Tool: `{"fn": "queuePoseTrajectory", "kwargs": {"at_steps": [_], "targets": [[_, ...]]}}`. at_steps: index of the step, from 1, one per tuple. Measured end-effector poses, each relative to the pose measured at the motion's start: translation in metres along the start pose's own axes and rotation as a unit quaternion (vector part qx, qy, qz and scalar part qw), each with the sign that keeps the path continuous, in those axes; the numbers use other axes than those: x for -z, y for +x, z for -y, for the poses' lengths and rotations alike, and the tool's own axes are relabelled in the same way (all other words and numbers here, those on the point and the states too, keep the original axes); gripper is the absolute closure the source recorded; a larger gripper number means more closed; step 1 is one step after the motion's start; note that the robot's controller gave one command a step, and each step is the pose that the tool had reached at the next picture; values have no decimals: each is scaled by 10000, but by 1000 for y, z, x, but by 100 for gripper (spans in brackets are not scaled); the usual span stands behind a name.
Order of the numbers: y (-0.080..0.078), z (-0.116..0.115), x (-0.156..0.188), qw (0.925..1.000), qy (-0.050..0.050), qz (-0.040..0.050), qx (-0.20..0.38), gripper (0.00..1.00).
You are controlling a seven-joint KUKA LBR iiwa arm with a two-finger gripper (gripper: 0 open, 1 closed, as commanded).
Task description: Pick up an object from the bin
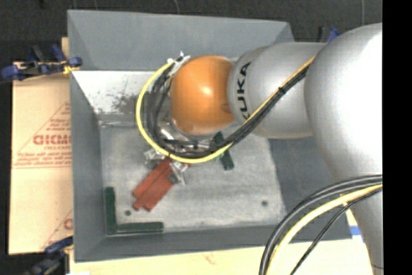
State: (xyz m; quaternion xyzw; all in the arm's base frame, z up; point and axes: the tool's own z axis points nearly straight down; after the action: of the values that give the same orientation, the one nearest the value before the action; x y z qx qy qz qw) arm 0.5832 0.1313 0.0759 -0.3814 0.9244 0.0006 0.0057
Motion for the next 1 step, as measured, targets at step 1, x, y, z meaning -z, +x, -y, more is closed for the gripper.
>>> {"fn": "queuePoseTrajectory", "kwargs": {"at_steps": [1], "targets": [[0, 0, 2, 10000, -2, 1, -3, 100]]}}
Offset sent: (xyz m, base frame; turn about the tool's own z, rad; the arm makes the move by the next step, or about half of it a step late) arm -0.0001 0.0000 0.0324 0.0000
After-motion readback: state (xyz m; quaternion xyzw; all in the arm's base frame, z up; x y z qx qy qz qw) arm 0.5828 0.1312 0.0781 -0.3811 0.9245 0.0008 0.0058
